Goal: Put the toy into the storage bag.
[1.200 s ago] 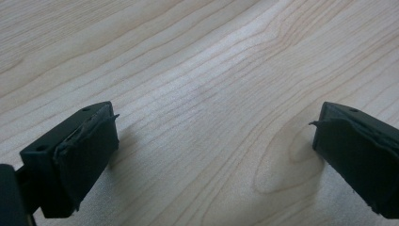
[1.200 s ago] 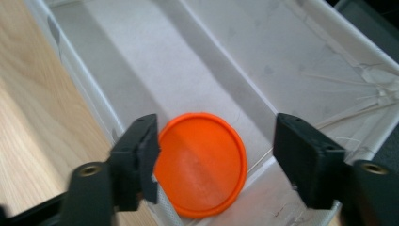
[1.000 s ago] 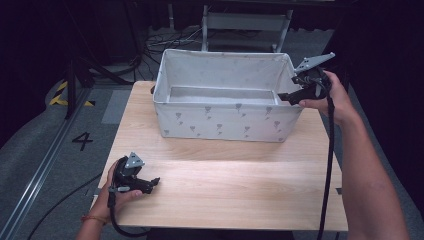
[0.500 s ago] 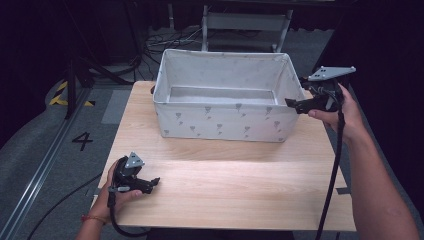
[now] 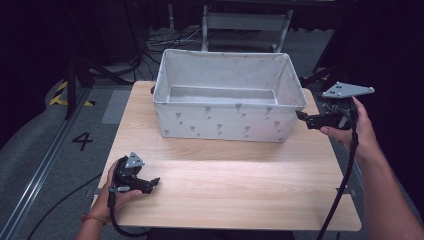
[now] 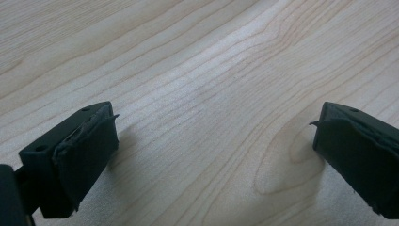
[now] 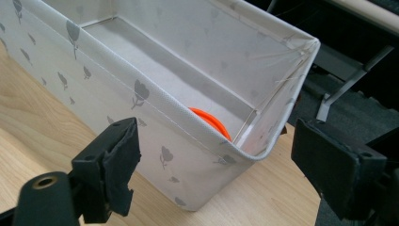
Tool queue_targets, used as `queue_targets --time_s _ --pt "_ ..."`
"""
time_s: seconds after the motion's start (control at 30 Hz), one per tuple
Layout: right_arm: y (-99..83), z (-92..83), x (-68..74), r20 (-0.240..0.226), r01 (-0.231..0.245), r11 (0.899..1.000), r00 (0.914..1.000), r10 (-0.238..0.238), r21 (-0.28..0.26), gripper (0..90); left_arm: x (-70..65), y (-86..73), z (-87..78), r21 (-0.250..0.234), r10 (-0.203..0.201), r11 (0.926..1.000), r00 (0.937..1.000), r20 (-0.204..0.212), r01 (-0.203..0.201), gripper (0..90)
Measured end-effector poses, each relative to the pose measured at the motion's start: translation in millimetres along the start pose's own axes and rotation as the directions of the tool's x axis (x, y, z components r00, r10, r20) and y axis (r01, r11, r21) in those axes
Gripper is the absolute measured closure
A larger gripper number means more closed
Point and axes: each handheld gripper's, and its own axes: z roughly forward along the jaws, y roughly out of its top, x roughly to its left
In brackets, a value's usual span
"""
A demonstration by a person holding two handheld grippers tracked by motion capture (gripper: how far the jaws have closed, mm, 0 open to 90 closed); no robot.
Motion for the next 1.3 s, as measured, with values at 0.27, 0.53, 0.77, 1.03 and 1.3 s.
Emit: queue_targets --time_s 0.27,0.53,0.77,1.03,1.3 --pt "-15.5 -9.9 6.3 -0.001 0.019 1.000 0.9998 -0.019 -0.008 16.4 0.0 0.0 0.0 -0.001 -0.001 1.0000 1.0000 0.000 0.001 0.7" --pt "-34.4 -7.9 17.0 0.001 0.050 0.999 0.9987 -0.050 0.013 16.4 0.0 0.0 0.1 -0.001 0.000 1.0000 1.0000 -0.001 0.000 0.8" --pt "-54.4 4.0 22.4 0.001 0.069 0.996 0.9976 -0.069 0.065 16.5 -0.1 0.0 0.0 -0.001 -0.001 1.0000 1.0000 0.000 0.001 0.7" --pt "-77.0 18.3 27.6 -0.016 0.067 0.991 0.9977 -0.066 0.115 16.5 0.0 0.0 0.0 0.000 0.000 1.0000 1.0000 0.000 0.000 0.8" --pt "-96.0 24.5 31.1 -0.022 0.059 0.987 0.9982 -0.056 0.151 16.5 0.0 0.0 0.0 0.000 0.000 1.0000 1.0000 0.000 0.000 0.7"
